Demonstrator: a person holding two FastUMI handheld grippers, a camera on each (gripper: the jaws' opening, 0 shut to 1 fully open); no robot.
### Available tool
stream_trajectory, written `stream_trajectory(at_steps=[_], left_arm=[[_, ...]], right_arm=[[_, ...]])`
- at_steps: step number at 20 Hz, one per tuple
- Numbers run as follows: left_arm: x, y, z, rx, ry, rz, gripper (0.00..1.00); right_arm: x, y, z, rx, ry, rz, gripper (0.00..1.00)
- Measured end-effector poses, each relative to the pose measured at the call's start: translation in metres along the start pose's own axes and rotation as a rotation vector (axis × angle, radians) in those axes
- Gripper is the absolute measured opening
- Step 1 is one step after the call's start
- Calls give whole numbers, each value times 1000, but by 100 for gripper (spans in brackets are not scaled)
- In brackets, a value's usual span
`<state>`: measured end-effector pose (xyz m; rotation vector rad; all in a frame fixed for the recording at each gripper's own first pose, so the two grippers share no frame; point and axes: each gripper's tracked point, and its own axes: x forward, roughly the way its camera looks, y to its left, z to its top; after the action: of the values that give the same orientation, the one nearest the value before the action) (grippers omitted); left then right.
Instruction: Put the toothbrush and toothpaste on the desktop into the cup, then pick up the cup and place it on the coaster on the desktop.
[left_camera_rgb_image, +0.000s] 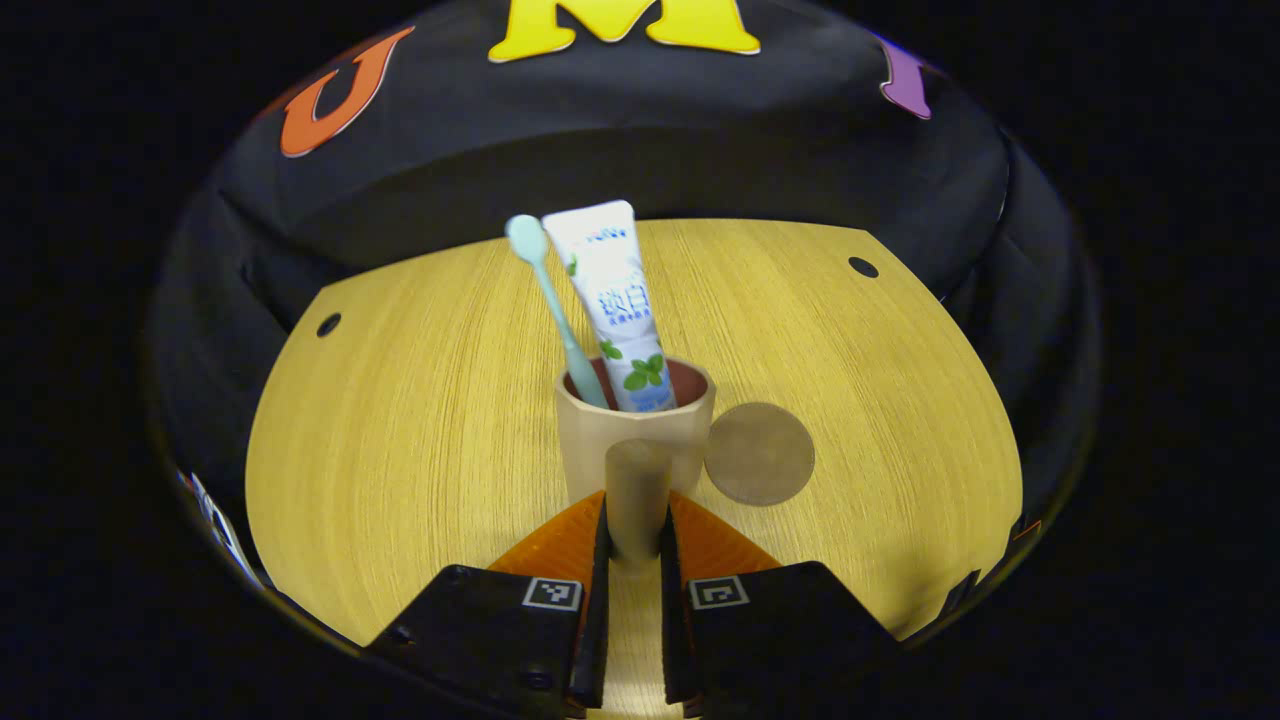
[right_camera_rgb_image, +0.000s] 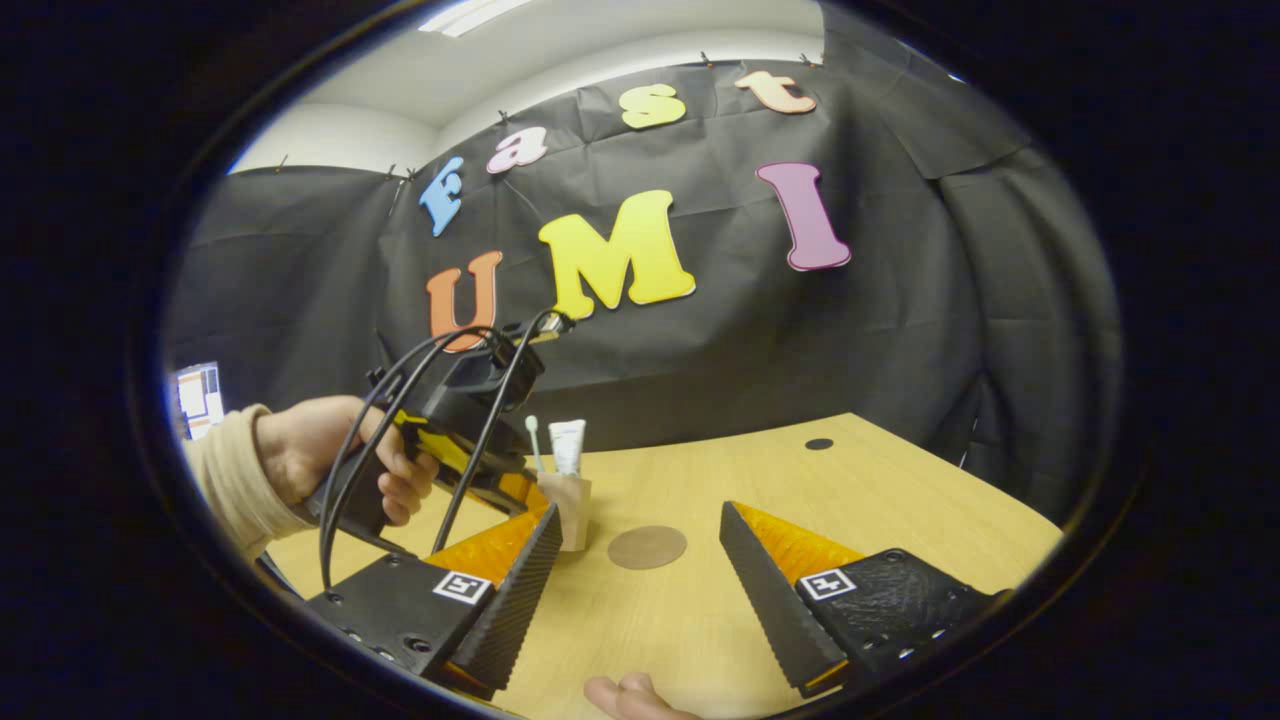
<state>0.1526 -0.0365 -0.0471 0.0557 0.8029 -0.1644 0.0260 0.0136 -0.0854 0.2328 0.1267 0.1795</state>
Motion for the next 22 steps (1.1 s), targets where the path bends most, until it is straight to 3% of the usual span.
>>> stream_trajectory(at_steps=[12, 15, 20, 21, 22], left_arm=[[-59, 67, -29, 5, 53, -8, 24], [-61, 81, -46, -42, 127, -35, 24], [-67, 100, -46, -61, 150, -28, 24], [-49, 93, -59, -53, 164, -27, 24], [-50, 98, -40, -45, 162, -26, 24]], right_arm=[[-2, -11, -9, 38, 22, -4, 93], [-3, -6, -12, 37, 31, 5, 96], [-1, -7, -17, 38, 43, 1, 93], [1, -7, -19, 45, 48, 3, 93], [3, -7, -20, 52, 55, 4, 93]])
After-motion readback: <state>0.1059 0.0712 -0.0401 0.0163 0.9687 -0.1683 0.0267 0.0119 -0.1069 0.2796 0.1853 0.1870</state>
